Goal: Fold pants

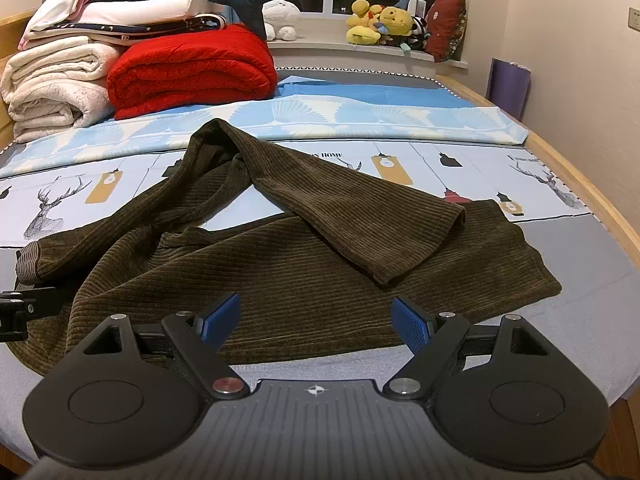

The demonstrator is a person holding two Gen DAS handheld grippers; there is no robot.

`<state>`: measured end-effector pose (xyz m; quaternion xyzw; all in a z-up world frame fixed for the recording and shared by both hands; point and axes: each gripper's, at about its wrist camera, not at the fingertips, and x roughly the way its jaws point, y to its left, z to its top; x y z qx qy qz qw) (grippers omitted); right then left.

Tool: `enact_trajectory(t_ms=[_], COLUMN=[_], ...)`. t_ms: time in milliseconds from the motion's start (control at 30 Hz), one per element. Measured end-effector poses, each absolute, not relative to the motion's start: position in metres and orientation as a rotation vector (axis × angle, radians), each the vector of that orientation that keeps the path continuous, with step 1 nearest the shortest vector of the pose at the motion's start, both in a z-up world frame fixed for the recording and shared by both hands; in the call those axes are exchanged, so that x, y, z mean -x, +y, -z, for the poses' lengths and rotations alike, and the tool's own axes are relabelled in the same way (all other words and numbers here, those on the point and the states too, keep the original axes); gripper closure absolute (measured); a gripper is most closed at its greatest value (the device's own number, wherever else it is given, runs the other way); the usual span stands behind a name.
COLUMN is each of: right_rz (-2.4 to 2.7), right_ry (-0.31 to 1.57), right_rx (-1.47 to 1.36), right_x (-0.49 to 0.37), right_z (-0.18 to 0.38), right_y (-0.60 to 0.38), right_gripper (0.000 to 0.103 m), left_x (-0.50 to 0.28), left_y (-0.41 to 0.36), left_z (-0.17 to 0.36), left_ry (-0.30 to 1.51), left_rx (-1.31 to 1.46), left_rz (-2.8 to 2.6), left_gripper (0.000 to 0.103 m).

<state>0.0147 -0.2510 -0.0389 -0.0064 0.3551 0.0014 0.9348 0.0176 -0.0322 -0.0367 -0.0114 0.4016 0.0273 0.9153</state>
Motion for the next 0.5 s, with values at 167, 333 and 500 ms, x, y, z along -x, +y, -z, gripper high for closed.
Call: enact_trajectory(t_ms=[167,333,500], right_rz=[-0.003,-0.004,-0.004], right_ry=[0.724,0.721,0.722], right_rx=[0.011,0.01,0.009], right_x=[-0.0144,-0.0149,-0.0149], right_z=[0.0403,0.0395,0.0397], right_y=[-0.2515,-0.2519,-0.2519], right_gripper=[0.02,0.02,0.02], left_x=[-0.0177,-0.0172,-0.0172], left_y=[-0.0319,-0.0318,-0.0318], left_z=[0.0367,0.0362,0.036], left_ry=[0.827,0.827,0.827], left_rx=[0.024,0.025,0.025], left_rz=[-0.056,-0.055,-0.056], left_gripper=[0.008,0.008,0.008])
